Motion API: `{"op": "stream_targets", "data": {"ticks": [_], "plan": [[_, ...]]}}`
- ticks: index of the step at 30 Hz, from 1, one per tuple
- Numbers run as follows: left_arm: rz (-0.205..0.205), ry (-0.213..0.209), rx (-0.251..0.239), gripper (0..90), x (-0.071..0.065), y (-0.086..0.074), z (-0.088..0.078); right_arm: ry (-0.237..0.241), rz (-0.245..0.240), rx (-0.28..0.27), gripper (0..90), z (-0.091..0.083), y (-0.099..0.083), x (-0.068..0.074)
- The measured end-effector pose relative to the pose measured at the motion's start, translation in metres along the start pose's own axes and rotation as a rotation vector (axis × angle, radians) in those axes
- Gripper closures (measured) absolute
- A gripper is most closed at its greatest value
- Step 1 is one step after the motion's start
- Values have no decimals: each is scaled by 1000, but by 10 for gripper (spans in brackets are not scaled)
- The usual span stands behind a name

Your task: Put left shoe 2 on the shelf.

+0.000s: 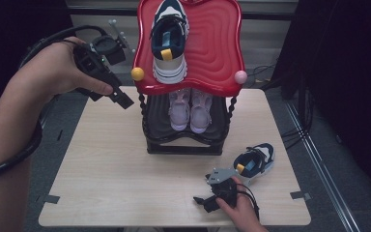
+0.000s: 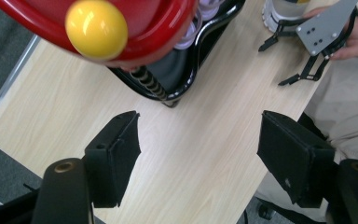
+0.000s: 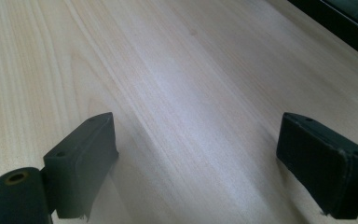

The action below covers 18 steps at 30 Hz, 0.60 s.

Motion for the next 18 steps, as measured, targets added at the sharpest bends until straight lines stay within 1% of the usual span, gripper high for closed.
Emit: {"op": "stream_targets", "data": {"ticks": [1,2,3,5,6,7,8,9,12,16,17,18], "plan": [[-6,-2,2,288,-1,-3,2,0,0,0,114,0,0,0],[-1,-7,2,288,-1,-6,4,-1,0,0,114,0,0,0],[-11,-4,0,288,-1,-9,5,0,1,0,114,0,0,0],[-14,-3,2,288,-2,-14,8,0,1,0,114,0,0,0],[-16,-10,-1,288,-2,-17,10,0,1,0,114,0,0,0],[-18,-13,7,288,-2,-20,11,0,1,0,114,0,0,0],[-28,-15,-2,288,-3,-23,13,0,1,0,113,0,0,0],[-19,-20,5,288,-2,-25,15,0,1,0,114,0,0,0],[-26,-22,8,288,-4,-33,21,0,0,3,114,0,0,0],[-20,-37,16,288,-7,-43,31,0,0,2,113,0,0,0],[-24,-38,16,288,-8,-45,32,0,0,2,114,0,0,0],[-19,-38,15,288,-9,-48,35,0,0,3,113,0,0,0]]}}
Point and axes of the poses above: each handheld gripper's, and its own axes: z roughly forward along the jaws, y roughly out of its top, x roughly to its left, the point moved 1 cm from there along z, roughly forward along the jaws, and after that the axes turned 14 degrees about -x, right-handed, at the moved point
